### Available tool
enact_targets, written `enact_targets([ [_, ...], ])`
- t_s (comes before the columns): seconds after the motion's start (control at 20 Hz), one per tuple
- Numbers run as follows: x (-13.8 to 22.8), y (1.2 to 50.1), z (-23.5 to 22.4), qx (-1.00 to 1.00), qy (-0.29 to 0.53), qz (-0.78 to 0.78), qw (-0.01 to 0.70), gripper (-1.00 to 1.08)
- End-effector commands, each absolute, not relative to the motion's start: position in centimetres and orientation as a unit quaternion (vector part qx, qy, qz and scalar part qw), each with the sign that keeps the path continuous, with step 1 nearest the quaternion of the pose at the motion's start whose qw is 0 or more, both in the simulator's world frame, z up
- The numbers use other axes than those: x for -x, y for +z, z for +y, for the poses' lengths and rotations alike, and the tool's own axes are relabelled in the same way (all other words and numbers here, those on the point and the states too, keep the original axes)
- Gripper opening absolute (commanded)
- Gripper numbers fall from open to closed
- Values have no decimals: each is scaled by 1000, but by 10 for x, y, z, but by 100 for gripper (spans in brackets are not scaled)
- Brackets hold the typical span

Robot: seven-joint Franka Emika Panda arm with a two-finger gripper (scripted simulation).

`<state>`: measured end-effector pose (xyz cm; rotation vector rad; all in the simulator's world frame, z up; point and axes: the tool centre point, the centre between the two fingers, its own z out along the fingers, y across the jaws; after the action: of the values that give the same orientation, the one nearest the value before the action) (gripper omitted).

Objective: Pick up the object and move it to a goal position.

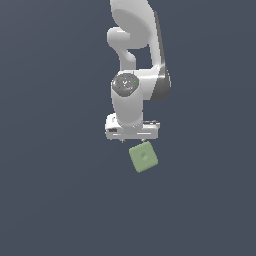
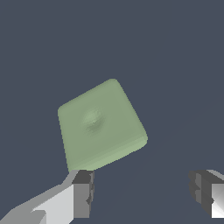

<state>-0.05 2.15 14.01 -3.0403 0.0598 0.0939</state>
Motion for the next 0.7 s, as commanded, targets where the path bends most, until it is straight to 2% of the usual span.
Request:
enact_targets([
  [0.0,3,131,19,996,44,34,70,68],
  [0.65,13,85,12,957,111,125,237,68],
])
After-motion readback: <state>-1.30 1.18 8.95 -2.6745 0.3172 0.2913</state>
